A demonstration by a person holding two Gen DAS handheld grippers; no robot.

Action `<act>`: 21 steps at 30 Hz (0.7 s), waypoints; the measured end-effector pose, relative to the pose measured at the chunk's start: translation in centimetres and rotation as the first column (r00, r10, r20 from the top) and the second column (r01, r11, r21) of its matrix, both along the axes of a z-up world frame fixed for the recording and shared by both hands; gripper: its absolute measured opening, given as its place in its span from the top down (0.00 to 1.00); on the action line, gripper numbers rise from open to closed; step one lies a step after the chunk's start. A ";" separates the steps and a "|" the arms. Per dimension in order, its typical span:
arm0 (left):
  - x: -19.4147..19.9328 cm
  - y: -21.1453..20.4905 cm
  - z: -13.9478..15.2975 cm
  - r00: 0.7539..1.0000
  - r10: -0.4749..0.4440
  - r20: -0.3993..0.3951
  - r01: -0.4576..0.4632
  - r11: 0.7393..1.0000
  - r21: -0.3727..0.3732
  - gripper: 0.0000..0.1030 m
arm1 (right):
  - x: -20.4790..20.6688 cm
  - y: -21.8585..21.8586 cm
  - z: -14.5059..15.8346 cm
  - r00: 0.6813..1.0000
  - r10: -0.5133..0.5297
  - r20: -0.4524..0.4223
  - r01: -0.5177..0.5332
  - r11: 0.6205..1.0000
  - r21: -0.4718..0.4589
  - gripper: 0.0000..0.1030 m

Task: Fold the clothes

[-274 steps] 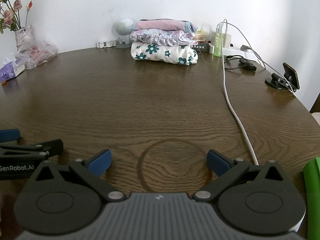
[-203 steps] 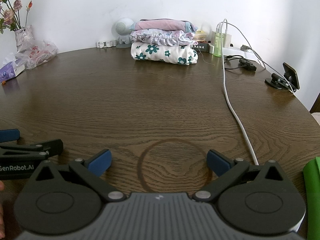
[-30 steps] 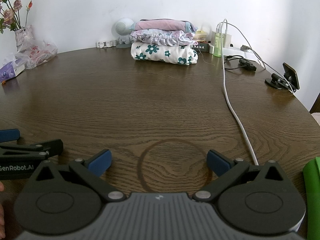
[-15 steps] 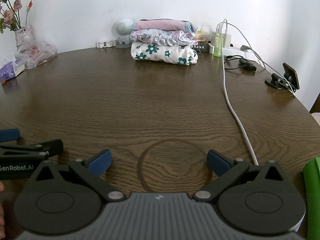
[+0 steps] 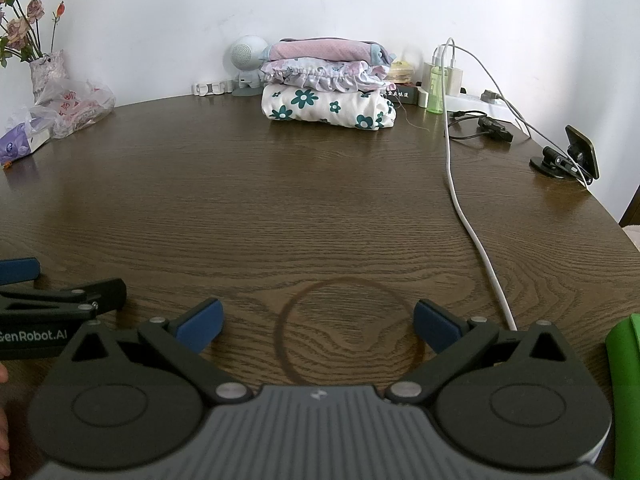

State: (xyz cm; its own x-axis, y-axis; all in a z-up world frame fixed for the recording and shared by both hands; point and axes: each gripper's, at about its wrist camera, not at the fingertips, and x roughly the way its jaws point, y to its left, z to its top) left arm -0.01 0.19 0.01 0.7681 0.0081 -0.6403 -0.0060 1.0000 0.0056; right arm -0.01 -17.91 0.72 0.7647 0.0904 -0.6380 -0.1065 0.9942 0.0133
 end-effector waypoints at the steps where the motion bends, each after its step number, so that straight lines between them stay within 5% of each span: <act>1: 0.0 0.0 0.0 1.000 0.000 0.000 0.000 1.000 0.000 0.00 | 0.0 0.0 0.0 1.000 0.000 0.000 0.000 1.000 0.000 0.00; 21: 0.0 -0.2 0.0 1.000 0.002 0.000 -0.002 1.000 0.002 0.00 | 0.0 0.0 0.0 1.000 0.000 0.000 0.000 1.000 0.000 0.00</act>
State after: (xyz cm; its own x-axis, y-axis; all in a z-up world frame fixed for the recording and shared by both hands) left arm -0.01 0.02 0.02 0.7681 0.0108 -0.6402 -0.0079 0.9999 0.0073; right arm -0.01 -17.90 0.72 0.7648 0.0905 -0.6379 -0.1065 0.9942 0.0134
